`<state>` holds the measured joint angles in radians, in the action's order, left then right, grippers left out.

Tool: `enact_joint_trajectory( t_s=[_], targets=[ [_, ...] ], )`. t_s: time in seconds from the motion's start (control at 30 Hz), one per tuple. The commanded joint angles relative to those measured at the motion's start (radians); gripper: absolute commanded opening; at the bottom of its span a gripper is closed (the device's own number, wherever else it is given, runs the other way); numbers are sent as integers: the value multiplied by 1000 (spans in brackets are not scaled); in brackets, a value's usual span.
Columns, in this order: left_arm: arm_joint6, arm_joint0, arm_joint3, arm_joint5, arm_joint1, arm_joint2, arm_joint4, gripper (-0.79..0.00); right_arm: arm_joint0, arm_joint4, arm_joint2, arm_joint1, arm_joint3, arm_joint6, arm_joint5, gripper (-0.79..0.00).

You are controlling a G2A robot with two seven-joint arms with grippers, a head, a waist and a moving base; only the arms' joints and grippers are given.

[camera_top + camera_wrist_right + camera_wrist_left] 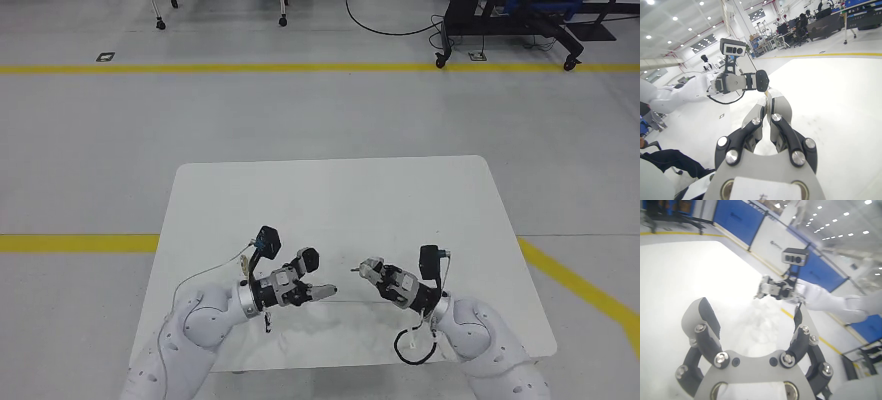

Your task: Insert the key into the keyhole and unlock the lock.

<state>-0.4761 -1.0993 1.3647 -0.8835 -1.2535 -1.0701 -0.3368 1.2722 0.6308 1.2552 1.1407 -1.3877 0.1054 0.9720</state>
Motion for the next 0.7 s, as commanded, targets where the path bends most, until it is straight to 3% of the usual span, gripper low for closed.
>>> enact_joint_trajectory(
  t_s=[0.0,0.07,0.17,0.33,0.43,0.6,0.67],
  targets=[
    [-94,42,-50,-8,0,23,160,0,-19,-77,-31,3,11,29,20,-785],
    [-125,67,-80,-10,0,33,192,-3,-41,-140,-56,6,29,61,35,-785],
    [-132,85,-102,-21,-1,45,210,-92,-69,-207,-85,7,47,105,40,-785],
    [-126,96,-108,-24,-2,59,206,-409,-94,-249,-101,8,68,135,30,-785],
    [-122,100,-115,-25,-4,71,207,-468,-102,-264,-107,10,80,137,23,-785],
    [-122,112,-126,-23,-7,91,207,-486,-110,-280,-120,12,97,143,24,-785],
    [-118,116,-132,-23,-9,98,204,-536,-115,-284,-127,14,104,146,25,-785]
  ],
)
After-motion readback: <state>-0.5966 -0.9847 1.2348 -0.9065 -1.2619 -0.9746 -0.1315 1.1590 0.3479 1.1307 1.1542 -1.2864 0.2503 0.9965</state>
